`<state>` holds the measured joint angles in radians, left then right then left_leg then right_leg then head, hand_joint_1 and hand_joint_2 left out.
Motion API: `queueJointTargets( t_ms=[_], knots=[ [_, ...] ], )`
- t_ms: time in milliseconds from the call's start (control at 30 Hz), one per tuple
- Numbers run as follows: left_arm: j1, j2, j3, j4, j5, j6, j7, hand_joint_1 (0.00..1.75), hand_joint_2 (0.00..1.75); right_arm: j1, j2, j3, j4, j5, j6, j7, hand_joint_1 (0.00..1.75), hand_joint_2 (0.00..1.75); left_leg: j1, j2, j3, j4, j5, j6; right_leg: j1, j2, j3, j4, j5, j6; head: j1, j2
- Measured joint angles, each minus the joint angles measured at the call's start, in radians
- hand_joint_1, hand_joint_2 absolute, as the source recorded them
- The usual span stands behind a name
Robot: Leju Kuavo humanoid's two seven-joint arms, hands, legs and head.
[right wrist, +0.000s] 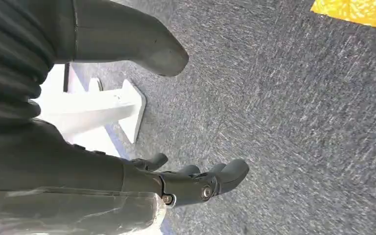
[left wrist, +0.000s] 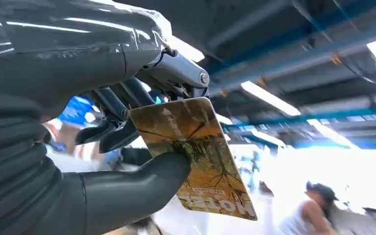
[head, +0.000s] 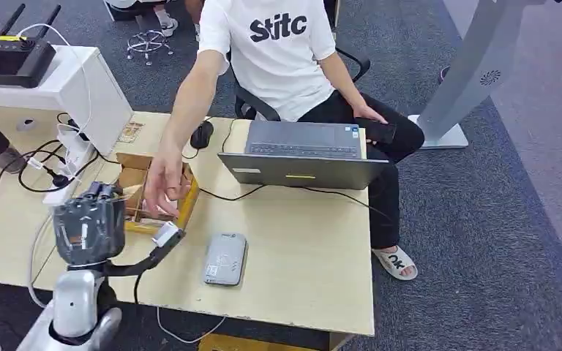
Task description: Pass the card to the sensor for recognition and then transmit it.
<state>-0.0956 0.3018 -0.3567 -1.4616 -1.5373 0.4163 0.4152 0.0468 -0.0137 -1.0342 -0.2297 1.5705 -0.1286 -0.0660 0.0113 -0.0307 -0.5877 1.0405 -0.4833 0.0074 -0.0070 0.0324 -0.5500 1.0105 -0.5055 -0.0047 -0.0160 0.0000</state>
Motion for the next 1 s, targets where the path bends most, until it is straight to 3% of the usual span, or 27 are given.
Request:
queueJointTargets(
  t_ms=[67, 167, 200, 333, 500, 667, 767, 867, 1000],
  knots=[
    [0.030, 0.128, 0.009, -0.087, 0.000, -0.022, 0.065, 1.75, 1.75, 0.002, 0.000, -0.008, -0.002, 0.000, 0.000, 0.000, 0.00, 1.75, 0.000, 0.000, 0.000, -0.001, 0.000, 0.000, 0.000, 0.000, 0.001, 0.001, -0.001, -0.001, 0.000, 0.000],
    [0.112, 0.268, 0.062, -0.144, 0.000, -0.040, 0.137, 1.75, 1.75, 0.005, 0.000, -0.008, -0.004, 0.000, -0.002, -0.006, 0.00, 1.75, 0.001, 0.003, 0.001, -0.001, -0.001, -0.002, 0.001, 0.002, 0.000, 0.001, -0.002, -0.002, -0.001, 0.000],
    [0.133, 0.304, 0.082, -0.149, 0.000, -0.038, 0.131, 1.75, 1.75, 0.007, 0.000, -0.008, -0.004, 0.000, -0.003, -0.008, 0.00, 1.75, 0.001, 0.002, 0.001, -0.001, -0.001, -0.002, 0.001, 0.001, 0.000, 0.001, -0.002, -0.002, -0.001, 0.000],
    [0.225, 0.318, 0.262, -0.153, 0.000, -0.022, -0.008, 1.75, 1.75, 0.006, 0.001, -0.008, -0.004, 0.000, -0.006, -0.012, 0.00, 1.75, 0.000, 0.002, 0.000, -0.001, -0.001, -0.002, 0.001, 0.001, 0.000, 0.001, -0.002, -0.001, 0.000, 0.000],
    [0.285, 0.322, 0.394, -0.110, 0.000, 0.013, 0.012, 1.75, 1.75, 0.008, 0.002, -0.008, -0.004, 0.000, -0.018, -0.008, 0.00, 1.75, 0.000, 0.001, 0.000, -0.001, -0.001, -0.002, 0.001, 0.001, 0.000, 0.000, -0.002, -0.001, 0.000, 0.000],
    [0.304, 0.403, 0.399, -0.059, 0.000, 0.003, 0.143, 1.75, 1.75, 0.007, 0.001, -0.008, -0.005, 0.000, -0.021, -0.006, 0.00, 1.75, 0.000, 0.001, 0.000, -0.001, -0.001, -0.002, 0.000, 0.000, 0.001, 0.000, -0.002, -0.001, 0.000, 0.000],
    [0.278, 0.442, 0.399, 0.002, 0.000, 0.005, 0.100, 1.75, 1.75, 0.003, 0.001, -0.004, -0.004, 0.000, -0.021, -0.006, 0.00, 1.75, 0.001, 0.000, 0.001, -0.001, -0.001, -0.002, 0.001, -0.001, -0.001, 0.000, -0.002, -0.001, 0.000, 0.000],
    [0.199, 0.442, 0.391, 0.082, 0.000, 0.025, 0.048, 1.75, 1.75, -0.003, 0.000, -0.002, -0.004, 0.000, -0.019, -0.024, 0.00, 1.75, 0.001, -0.001, 0.001, -0.001, 0.000, -0.003, 0.001, -0.002, 0.001, 0.000, -0.001, -0.002, 0.000, 0.000],
    [0.132, 0.441, 0.372, 0.147, 0.000, 0.032, 0.041, 1.75, 1.75, -0.010, -0.001, 0.001, -0.004, 0.000, -0.019, -0.035, 0.00, 1.75, 0.001, 0.000, 0.001, 0.000, 0.000, -0.003, 0.001, 0.000, -0.001, 0.000, 0.000, -0.002, 0.000, 0.000]
  ],
)
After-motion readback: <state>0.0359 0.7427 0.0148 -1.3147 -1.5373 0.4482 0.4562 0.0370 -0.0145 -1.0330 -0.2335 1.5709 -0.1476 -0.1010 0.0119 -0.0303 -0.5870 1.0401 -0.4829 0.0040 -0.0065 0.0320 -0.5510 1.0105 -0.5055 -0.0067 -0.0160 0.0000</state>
